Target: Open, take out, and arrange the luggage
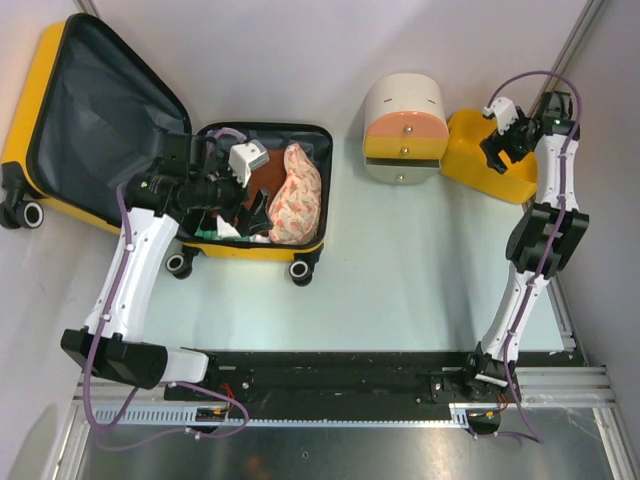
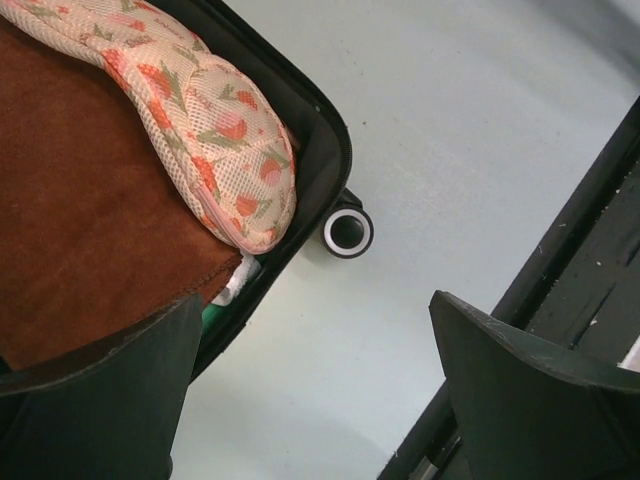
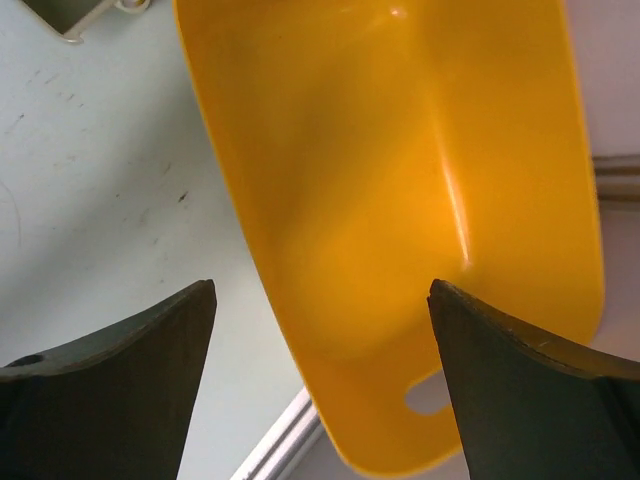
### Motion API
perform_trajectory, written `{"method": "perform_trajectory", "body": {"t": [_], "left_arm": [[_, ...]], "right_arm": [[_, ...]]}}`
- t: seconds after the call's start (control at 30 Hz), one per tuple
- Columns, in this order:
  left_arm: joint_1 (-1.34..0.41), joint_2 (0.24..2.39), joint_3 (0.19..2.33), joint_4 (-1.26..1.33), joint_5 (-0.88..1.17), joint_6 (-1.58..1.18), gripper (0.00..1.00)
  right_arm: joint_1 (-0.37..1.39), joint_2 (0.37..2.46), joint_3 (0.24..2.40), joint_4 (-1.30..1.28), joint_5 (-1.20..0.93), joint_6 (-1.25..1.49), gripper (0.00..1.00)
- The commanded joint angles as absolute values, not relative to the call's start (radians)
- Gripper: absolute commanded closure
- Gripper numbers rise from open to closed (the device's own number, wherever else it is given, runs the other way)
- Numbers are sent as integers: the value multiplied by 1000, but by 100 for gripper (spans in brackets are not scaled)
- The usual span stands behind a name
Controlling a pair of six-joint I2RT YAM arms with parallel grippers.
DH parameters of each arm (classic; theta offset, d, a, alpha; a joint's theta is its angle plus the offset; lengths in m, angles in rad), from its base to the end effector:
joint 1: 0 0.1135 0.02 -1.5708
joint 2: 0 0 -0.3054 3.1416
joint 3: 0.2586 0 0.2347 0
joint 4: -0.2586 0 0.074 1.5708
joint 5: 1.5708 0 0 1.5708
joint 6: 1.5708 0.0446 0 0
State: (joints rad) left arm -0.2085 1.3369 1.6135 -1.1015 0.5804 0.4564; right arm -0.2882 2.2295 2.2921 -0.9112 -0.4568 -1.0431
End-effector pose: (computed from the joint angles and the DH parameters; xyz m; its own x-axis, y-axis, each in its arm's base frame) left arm 0.2167 -0.0708 0.4485 -0.4083 0.4631 -0.7867 0.7989 0.5982 -0.0624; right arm 0.4898 -0.1247 0.3435 -0.3411 -0.7076 -0.6188 -0.6339 0.6593 -0.4045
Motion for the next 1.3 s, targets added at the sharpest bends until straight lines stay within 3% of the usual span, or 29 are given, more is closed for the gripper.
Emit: {"method": "perform_trajectory", "body": {"t": [0.0,0.2,0.3,0.33,0.4,0.53,0.83,0.97,1.27], "left_arm": [[-202,1341,1599,-1065,604,538,0],[-202,1356,1563,-1055,589,511,0],[-202,1351,1548,-1045,587,494,0],[-202,1351,1546,-1036,588,488,0],[-202,1353,1545,-1025,586,460,0],[-202,1362,1537,-973,591,411,0],[-199,1436,1560,-824,465,301,0],[-195,1517,1607,-798,423,264,11],[-196,1678,1690,-772,434,235,26]], "right_arm": [[-258,2325,2385,-963,-449,-1088,9],[-233,2348,2272,-908,-439,-1163,16],[-238,2373,2292,-948,-428,-1172,38],[-245,2362,2295,-963,-430,-1173,51],[-256,2336,2290,-1027,-451,-1183,64],[-282,2212,2151,-1075,-463,-1219,100],[-345,1786,1709,-1180,-518,-1298,100],[-296,1583,1432,-1186,-548,-1347,100],[92,1341,1207,-1047,-549,-1085,100]]}}
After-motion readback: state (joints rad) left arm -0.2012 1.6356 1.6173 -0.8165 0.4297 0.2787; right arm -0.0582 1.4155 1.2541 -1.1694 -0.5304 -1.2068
